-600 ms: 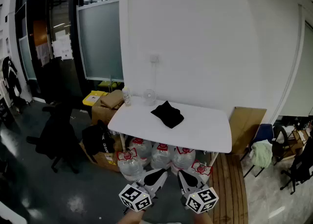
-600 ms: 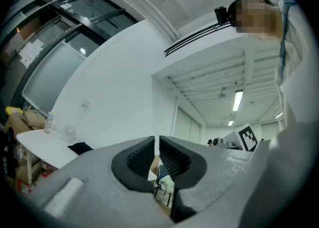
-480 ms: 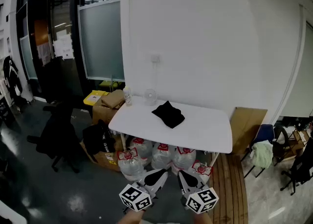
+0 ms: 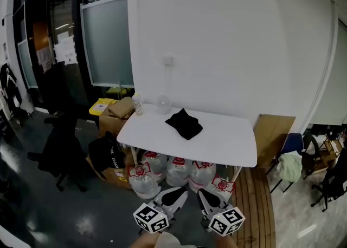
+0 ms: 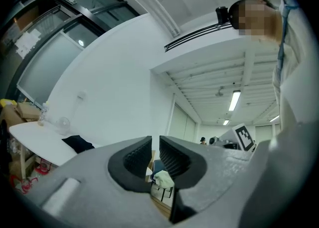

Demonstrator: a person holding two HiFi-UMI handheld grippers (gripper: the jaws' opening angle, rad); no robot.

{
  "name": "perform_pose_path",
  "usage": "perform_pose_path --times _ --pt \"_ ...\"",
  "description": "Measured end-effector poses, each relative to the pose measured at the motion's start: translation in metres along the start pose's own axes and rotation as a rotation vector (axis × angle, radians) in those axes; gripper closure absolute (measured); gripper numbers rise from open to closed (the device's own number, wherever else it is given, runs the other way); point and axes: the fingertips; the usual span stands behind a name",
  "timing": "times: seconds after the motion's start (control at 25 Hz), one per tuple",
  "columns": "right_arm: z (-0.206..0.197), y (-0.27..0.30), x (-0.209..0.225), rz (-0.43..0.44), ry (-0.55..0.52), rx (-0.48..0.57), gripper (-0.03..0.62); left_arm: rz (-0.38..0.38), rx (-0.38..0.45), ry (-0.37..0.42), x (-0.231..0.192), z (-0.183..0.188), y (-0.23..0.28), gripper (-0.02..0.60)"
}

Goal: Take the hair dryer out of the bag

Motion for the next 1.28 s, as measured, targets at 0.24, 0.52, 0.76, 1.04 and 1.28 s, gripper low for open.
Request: perform_pose_path --times 0.24,0.52,0.76,1.04,1.28 --pt "-0.006 0.026 0.028 -0.025 0.011 -0.009 0.576 -0.008 -0.008 -0.014 -0.033 -0.007 0.020 0.546" --pt "-0.013 0.098 0.067 -0.034 0.007 -0.020 0.576 -0.011 -0.004 -0.026 -0.112 -0.010 0.053 0.546" --pt "-0.016 0.175 0.097 -0.043 0.016 -0.013 0.576 -0.050 -0.025 -0.024 -0.183 -0.003 0.085 0.546" --pt "-0.019 0.227 0.120 -0.085 0.008 -0.018 0.576 -0.061 -0.034 -0.045 -0.240 0.000 0.106 0.546" --pt "-0.025 0.248 0.153 -0.123 0.015 -0.051 0.576 -0.039 -0.041 -0.078 -0.270 -0.010 0.120 0.546"
Point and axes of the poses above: the fingertips, and each gripper's own axes: y forward along the fingers, x to its right, z out of its top, and after that the axes turned 3 degrees about x, right-handed
